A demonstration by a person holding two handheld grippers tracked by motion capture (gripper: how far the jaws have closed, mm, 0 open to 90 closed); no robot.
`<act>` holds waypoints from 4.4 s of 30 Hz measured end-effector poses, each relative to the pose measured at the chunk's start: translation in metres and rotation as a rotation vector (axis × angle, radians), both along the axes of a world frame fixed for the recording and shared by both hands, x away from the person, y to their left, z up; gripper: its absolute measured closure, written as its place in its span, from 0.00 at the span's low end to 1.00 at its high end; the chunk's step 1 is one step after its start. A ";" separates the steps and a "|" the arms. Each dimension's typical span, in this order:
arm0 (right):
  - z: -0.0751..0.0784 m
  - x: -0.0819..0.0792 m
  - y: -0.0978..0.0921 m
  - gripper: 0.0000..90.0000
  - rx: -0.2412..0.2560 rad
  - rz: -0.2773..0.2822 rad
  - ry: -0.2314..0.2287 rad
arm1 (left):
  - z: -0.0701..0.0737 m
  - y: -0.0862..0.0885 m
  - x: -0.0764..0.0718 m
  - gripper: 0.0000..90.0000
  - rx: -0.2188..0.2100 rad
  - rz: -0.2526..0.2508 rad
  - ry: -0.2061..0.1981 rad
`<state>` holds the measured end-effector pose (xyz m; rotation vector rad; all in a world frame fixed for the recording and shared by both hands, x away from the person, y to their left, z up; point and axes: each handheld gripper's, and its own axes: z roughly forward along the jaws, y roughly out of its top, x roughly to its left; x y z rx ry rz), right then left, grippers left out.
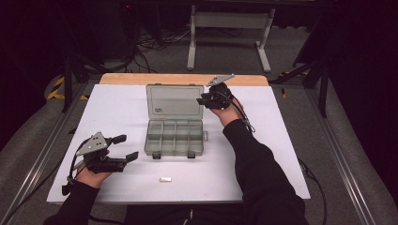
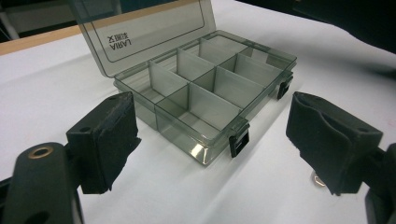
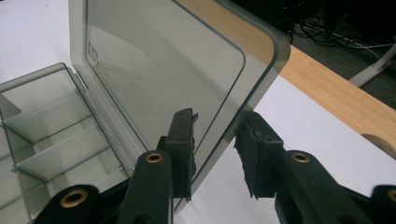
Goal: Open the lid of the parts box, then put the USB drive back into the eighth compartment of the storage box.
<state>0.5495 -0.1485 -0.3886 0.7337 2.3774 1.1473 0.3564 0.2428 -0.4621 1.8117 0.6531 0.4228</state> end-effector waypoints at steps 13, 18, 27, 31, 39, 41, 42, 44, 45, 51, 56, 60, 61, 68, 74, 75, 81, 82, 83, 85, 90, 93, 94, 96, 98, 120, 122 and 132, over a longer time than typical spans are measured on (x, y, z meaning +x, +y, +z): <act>-0.019 0.010 0.003 0.60 0.005 -0.007 0.078 | 0.000 0.000 0.000 0.19 -0.007 0.002 0.001; -0.025 0.014 0.005 0.57 0.000 -0.012 0.105 | 0.000 0.001 0.000 0.19 -0.009 0.002 0.002; -0.036 0.018 0.006 0.53 -0.004 -0.016 0.151 | 0.000 0.001 0.000 0.19 -0.010 0.002 0.003; -0.040 0.020 0.006 0.51 -0.008 -0.020 0.169 | 0.000 0.001 0.000 0.19 -0.008 0.001 0.001; -0.046 0.023 0.006 0.49 -0.011 -0.023 0.203 | -0.001 0.003 -0.002 0.19 -0.013 0.006 0.000; -0.047 0.023 0.007 0.49 -0.015 -0.026 0.211 | -0.001 0.003 -0.002 0.19 -0.009 0.007 0.003; -0.047 0.023 0.006 0.48 -0.016 -0.025 0.211 | -0.001 0.003 -0.002 0.19 -0.007 0.007 0.004; -0.048 0.024 0.006 0.48 -0.015 -0.024 0.217 | -0.001 0.003 -0.002 0.19 -0.009 0.008 0.004; -0.049 0.024 0.006 0.48 -0.015 -0.025 0.220 | -0.001 0.003 -0.002 0.19 -0.007 0.008 0.004; -0.050 0.025 0.005 0.47 -0.010 -0.029 0.235 | -0.001 0.003 -0.002 0.19 -0.008 0.006 0.004; -0.051 0.025 0.005 0.46 -0.015 -0.031 0.241 | -0.001 0.003 -0.002 0.19 -0.004 0.005 0.002; -0.052 0.026 0.004 0.44 -0.022 -0.035 0.248 | -0.001 0.002 -0.001 0.19 -0.005 0.005 0.003; -0.052 0.026 0.003 0.44 -0.024 -0.038 0.250 | -0.001 0.002 -0.001 0.19 -0.007 0.004 0.004; -0.044 0.020 -0.003 0.45 -0.019 -0.039 0.228 | -0.001 0.000 0.002 0.19 -0.009 -0.003 0.004; -0.027 -0.003 -0.007 0.43 0.000 0.005 0.183 | 0.000 0.003 0.001 0.18 -0.013 0.007 -0.003; -0.024 -0.006 -0.008 0.43 0.003 0.010 0.178 | -0.001 0.004 0.000 0.18 -0.016 0.012 -0.004; -0.005 -0.040 -0.010 0.42 0.012 0.075 0.112 | -0.002 0.010 -0.001 0.18 -0.046 0.023 0.006; -0.002 -0.045 -0.010 0.41 0.002 0.082 0.103 | -0.003 0.011 -0.001 0.18 -0.047 0.023 0.006; 0.000 -0.049 -0.009 0.41 -0.004 0.091 0.100 | -0.003 0.011 -0.001 0.18 -0.055 0.026 0.009; 0.005 -0.058 -0.010 0.41 -0.001 0.110 0.093 | -0.003 0.012 -0.002 0.17 -0.053 0.027 0.005; 0.013 -0.083 -0.010 0.40 -0.005 0.157 0.056 | -0.002 0.014 -0.002 0.17 -0.056 0.028 0.003; 0.015 -0.095 -0.010 0.39 -0.012 0.179 0.049 | -0.003 0.015 -0.002 0.17 -0.070 0.025 0.004; 0.015 -0.099 -0.009 0.39 -0.012 0.187 0.046 | -0.003 0.015 -0.002 0.16 -0.070 0.025 0.002; 0.015 -0.105 -0.008 0.39 -0.015 0.202 0.043 | -0.003 0.015 -0.002 0.16 -0.075 0.026 0.001; 0.016 -0.112 -0.007 0.39 -0.017 0.215 0.039 | -0.003 0.015 -0.002 0.16 -0.072 0.025 -0.003; 0.010 -0.151 0.033 0.35 -0.130 0.417 0.064 | -0.003 0.015 -0.002 0.15 -0.071 0.023 -0.005; 0.008 -0.153 0.038 0.35 -0.156 0.437 0.082 | -0.003 0.015 -0.002 0.15 -0.073 0.024 -0.006; -0.006 -0.162 0.056 0.35 -0.219 0.494 0.115 | -0.003 0.015 -0.002 0.15 -0.067 0.022 -0.001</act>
